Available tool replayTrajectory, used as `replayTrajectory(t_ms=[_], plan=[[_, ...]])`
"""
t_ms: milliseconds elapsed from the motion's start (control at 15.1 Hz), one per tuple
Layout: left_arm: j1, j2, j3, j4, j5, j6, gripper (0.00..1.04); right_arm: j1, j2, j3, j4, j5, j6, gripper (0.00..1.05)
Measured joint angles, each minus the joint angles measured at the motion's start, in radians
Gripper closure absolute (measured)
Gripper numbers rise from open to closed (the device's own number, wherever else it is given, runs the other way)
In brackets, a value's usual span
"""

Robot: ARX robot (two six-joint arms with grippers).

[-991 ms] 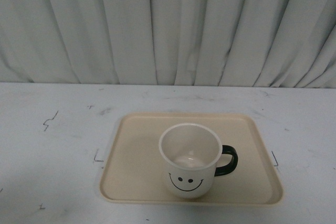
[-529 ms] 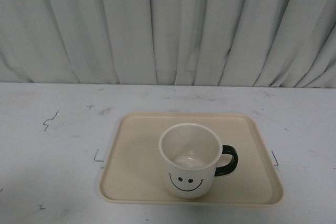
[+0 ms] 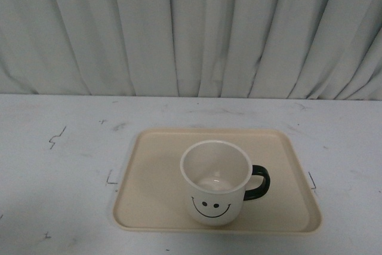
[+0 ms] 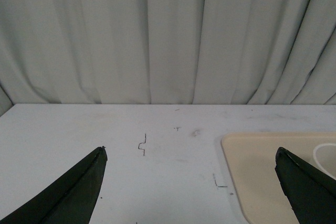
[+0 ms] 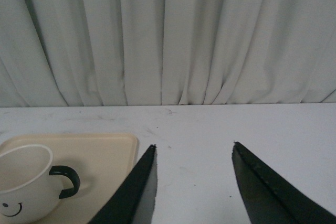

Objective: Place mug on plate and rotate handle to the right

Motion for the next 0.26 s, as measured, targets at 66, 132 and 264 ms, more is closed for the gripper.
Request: replayTrajectory(t_ms=[66, 132, 264], plan=[[0.000, 0.000, 0.000, 0.000, 0.000, 0.000, 0.07, 0.000, 0.000, 0.000, 0.000, 0.000, 0.000, 0.45], [0.000, 0.000, 0.000, 0.000, 0.000, 0.000, 0.07, 0.000, 0.000, 0.000, 0.000, 0.000, 0.000, 0.29], [0.000, 0.000, 0.000, 0.000, 0.000, 0.000, 0.07, 0.000, 0.000, 0.000, 0.000, 0.000, 0.000, 0.06]])
